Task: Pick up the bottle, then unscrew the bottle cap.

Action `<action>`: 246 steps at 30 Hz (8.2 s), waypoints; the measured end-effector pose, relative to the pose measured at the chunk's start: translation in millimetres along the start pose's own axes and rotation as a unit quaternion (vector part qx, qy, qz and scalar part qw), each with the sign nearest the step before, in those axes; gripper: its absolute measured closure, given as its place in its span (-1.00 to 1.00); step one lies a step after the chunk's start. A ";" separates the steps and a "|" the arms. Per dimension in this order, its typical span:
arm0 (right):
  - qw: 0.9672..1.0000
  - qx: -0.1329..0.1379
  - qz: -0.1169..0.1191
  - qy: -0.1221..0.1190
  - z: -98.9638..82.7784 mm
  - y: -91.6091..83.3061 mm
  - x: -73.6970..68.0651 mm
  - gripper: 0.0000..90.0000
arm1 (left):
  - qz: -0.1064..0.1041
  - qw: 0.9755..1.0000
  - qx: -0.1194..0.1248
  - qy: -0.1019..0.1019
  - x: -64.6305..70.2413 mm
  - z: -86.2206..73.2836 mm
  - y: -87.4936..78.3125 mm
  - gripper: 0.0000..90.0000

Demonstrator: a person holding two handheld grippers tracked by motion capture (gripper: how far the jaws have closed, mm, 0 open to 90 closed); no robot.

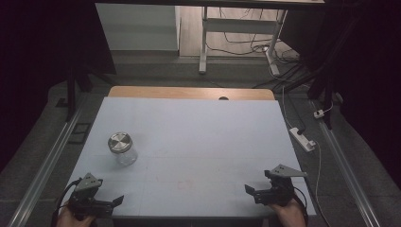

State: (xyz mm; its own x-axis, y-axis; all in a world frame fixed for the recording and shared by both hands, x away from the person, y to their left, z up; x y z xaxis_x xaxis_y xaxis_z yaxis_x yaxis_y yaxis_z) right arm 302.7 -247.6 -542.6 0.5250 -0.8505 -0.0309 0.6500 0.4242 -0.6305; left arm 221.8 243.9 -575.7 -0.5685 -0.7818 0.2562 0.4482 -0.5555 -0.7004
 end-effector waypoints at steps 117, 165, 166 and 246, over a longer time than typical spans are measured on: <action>0.998 -0.041 0.022 -0.041 -4.1 8.0 -9.5 -1.00 | 0.036 0.999 0.035 0.012 -82.7 80.4 46.9 -1.00; 0.998 -0.043 0.025 -0.046 -4.4 8.5 -10.7 -1.00 | 0.000 0.996 0.037 0.087 -43.4 122.2 56.3 -0.66; 0.998 -0.043 0.025 -0.046 -4.4 8.5 -10.7 -1.00 | -0.002 0.995 0.037 0.089 -41.2 124.3 56.8 -0.66; 0.998 -0.012 0.035 -0.045 4.4 1.5 -17.7 -1.00 | -0.141 0.964 0.004 0.225 94.3 193.1 127.4 -0.66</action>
State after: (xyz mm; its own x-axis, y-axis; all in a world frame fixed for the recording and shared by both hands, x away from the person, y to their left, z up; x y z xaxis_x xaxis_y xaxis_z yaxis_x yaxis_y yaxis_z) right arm 296.8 -230.6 -539.6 0.6172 -0.7868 -0.0067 0.5971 0.4738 -0.6473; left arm 358.6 44.6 -512.1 -0.9095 -0.3982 0.1194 0.2366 -0.7320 -0.6389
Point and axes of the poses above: each handheld gripper's, and its own axes: y roughly forward along the jaws, z roughly out of its top, x roughly to its right, the point moved 7 cm from there along y, roughly forward along the jaws, and after that the axes turned 9 degrees about -z, right-handed, at the moved point
